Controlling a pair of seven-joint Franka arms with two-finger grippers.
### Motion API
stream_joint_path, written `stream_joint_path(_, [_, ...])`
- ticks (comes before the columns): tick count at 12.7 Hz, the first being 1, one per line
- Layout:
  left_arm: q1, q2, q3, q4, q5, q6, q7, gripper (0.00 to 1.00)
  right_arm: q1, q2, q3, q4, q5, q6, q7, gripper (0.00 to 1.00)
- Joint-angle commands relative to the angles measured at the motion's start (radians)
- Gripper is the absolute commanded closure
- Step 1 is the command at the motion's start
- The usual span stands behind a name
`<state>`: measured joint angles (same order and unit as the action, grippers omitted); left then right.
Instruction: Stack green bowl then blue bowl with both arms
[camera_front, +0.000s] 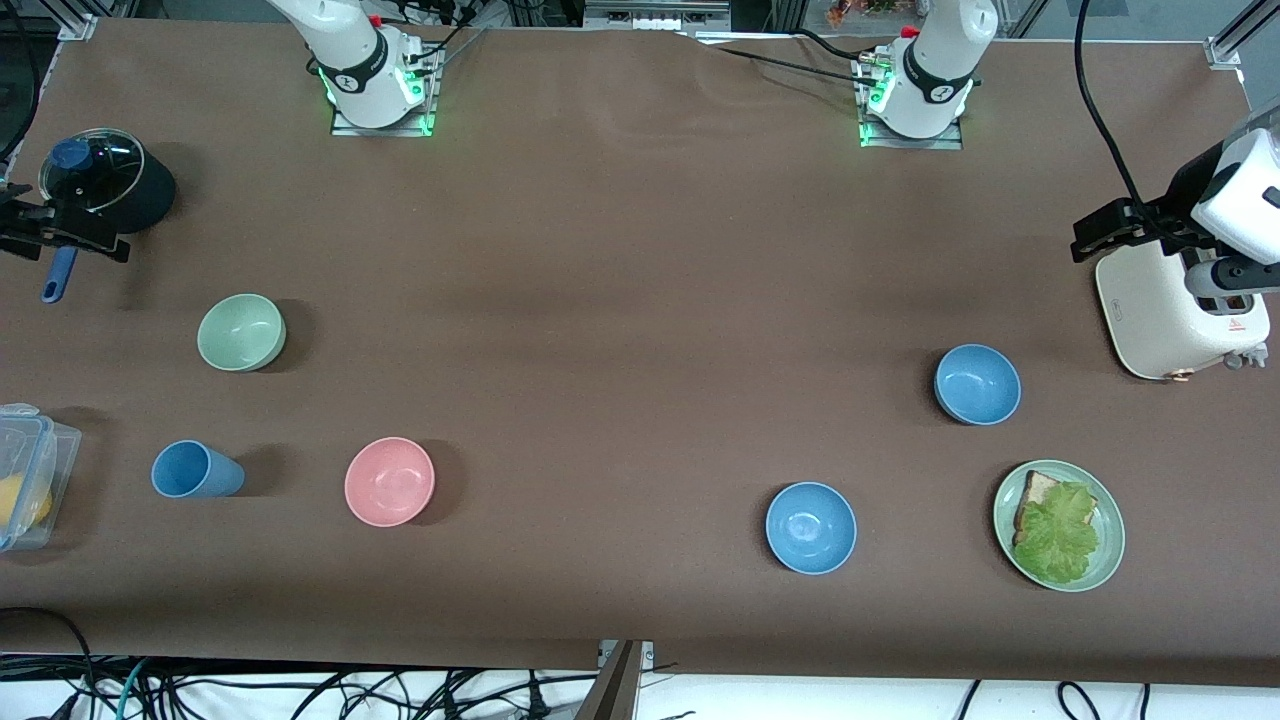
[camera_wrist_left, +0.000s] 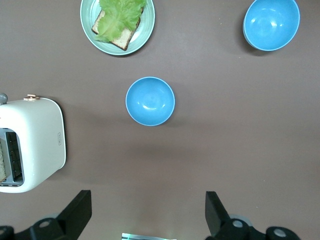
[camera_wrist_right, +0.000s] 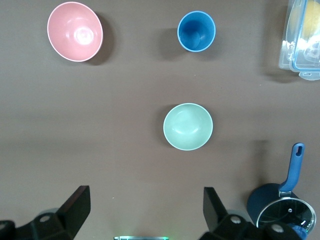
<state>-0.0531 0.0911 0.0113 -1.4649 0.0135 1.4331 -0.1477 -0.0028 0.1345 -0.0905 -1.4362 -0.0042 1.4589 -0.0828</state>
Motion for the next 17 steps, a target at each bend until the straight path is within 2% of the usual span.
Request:
stream_joint_path(1, [-0.002,0.010,0.004,0.029,-0.007,-0.025,0.004,0.00,-0.006,-0.010,0.012,-0.010,-0.014,0.009,0.014,0.00])
stream_joint_path(17, [-0.002,0.010,0.004,0.029,-0.007,-0.025,0.004,0.00,-0.013,-0.007,0.005,-0.001,-0.014,0.012,0.000,0.00])
